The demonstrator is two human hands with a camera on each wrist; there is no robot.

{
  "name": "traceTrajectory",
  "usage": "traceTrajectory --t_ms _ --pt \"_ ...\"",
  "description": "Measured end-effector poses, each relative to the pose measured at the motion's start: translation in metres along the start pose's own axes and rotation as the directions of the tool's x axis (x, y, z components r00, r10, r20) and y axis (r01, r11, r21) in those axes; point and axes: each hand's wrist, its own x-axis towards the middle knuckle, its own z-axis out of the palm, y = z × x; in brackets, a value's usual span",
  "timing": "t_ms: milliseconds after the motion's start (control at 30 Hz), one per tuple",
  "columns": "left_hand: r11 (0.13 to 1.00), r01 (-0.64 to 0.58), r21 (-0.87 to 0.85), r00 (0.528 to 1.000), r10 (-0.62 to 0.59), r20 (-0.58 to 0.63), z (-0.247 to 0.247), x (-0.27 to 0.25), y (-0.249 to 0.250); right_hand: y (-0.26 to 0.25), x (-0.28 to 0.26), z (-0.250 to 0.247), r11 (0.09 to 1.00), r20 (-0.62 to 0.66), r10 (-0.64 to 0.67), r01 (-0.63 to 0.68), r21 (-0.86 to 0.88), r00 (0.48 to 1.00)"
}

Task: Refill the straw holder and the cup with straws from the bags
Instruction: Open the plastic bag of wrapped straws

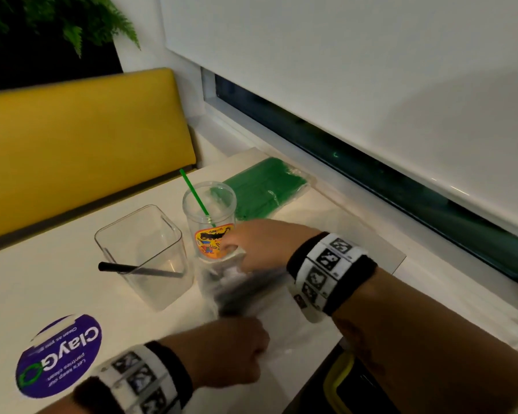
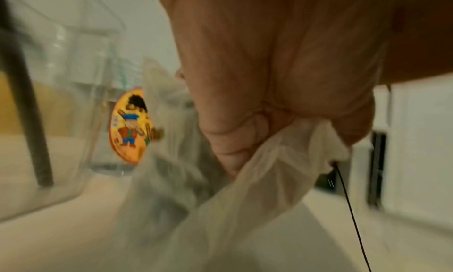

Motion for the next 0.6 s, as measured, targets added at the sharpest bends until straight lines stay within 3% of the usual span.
traceTrajectory --t_ms 67,133,233,367,500,600 --pt "0.99 0.005 -0.142 0.993 -0.022 -0.114 -0.03 -0.011 0.002 -0.002 -0.02 -0.019 0.988 -0.124 0.001 0.018 0.151 0.992" --pt "0.93 -0.068 -0.362 0.962 -0.035 -0.269 -0.053 -0.018 0.003 -0.004 -0.042 -0.034 0.947 -0.192 0.019 0.044 0.319 0.981" --pt "0.68 -0.243 -0.692 0.859 -0.18 -0.479 -0.072 -0.019 -0.002 -0.009 -0.066 -0.043 0.882 -0.175 0.022 0.063 0.468 0.984" --pt "0.501 -0.332 -0.799 0.735 -0.394 -0.552 -0.078 -0.007 -0.011 -0.012 -0.081 -0.038 0.914 -0.171 0.094 -0.017 0.404 0.981" --pt "0.49 -0.348 -0.799 0.69 -0.444 -0.572 -0.079 0.003 -0.011 -0.01 -0.078 -0.021 0.914 -0.245 0.164 -0.054 0.401 0.956" --pt "0.62 -0.317 -0.718 0.634 -0.425 -0.647 -0.078 0.003 -0.015 -0.005 -0.071 -0.008 0.901 -0.307 0.197 -0.049 0.43 0.931"
